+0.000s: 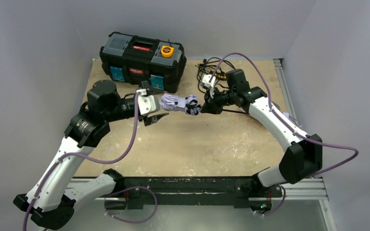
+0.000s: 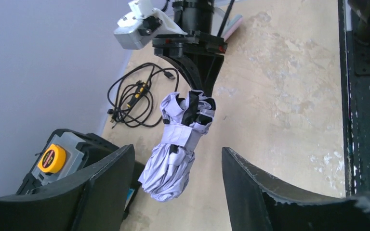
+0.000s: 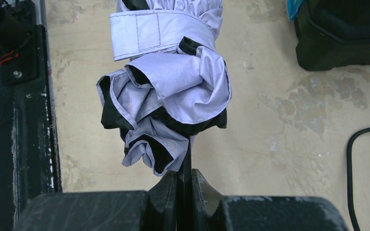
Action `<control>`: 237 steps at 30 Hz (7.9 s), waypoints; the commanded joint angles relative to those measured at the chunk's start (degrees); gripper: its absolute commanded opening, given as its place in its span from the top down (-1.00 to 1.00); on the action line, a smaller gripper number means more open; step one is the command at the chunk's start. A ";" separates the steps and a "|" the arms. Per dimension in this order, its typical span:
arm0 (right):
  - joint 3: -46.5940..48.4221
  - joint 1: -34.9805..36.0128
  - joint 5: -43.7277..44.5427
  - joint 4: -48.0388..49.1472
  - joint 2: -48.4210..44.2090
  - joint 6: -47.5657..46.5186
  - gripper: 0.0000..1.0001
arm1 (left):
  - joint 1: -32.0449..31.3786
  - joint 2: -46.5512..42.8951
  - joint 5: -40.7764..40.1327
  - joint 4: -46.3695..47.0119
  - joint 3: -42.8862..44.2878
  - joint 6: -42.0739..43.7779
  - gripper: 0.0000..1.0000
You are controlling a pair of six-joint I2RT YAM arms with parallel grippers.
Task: Open the umbrella
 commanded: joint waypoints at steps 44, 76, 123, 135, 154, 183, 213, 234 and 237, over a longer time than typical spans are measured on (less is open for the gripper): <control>3.74 2.23 -10.57 -4.27 -1.72 0.59 1.00 | -5.87 18.18 -4.23 -5.76 1.19 26.05 0.61; -5.01 -7.68 -9.37 26.13 -7.90 26.57 1.00 | 14.67 33.03 -3.57 -2.08 18.71 -28.43 -0.39; -0.34 -11.80 -0.92 3.74 -12.37 11.41 1.00 | 19.91 11.22 -6.19 4.82 1.67 -17.69 -1.00; 2.45 -8.35 -2.04 6.91 -7.08 15.56 1.00 | 10.28 7.07 -1.77 1.67 2.87 9.58 -1.00; 4.25 4.30 2.54 0.63 -7.21 6.96 1.00 | -9.81 19.80 -17.61 -0.57 4.89 26.21 -0.73; 14.88 5.86 6.03 28.36 -12.23 23.89 -0.71 | -1.26 25.54 -10.05 -1.33 3.39 7.23 1.00; 4.32 4.63 34.78 52.83 -14.60 51.00 -0.65 | 8.34 17.23 9.88 35.13 -3.05 -35.84 1.00; 5.91 4.54 20.11 56.88 -8.54 52.78 1.00 | 7.22 6.32 3.29 21.61 -10.99 -22.53 -0.45; 1.92 4.85 14.10 55.86 -10.84 40.64 1.00 | 13.80 1.82 2.91 18.19 -13.40 -21.49 -0.89</control>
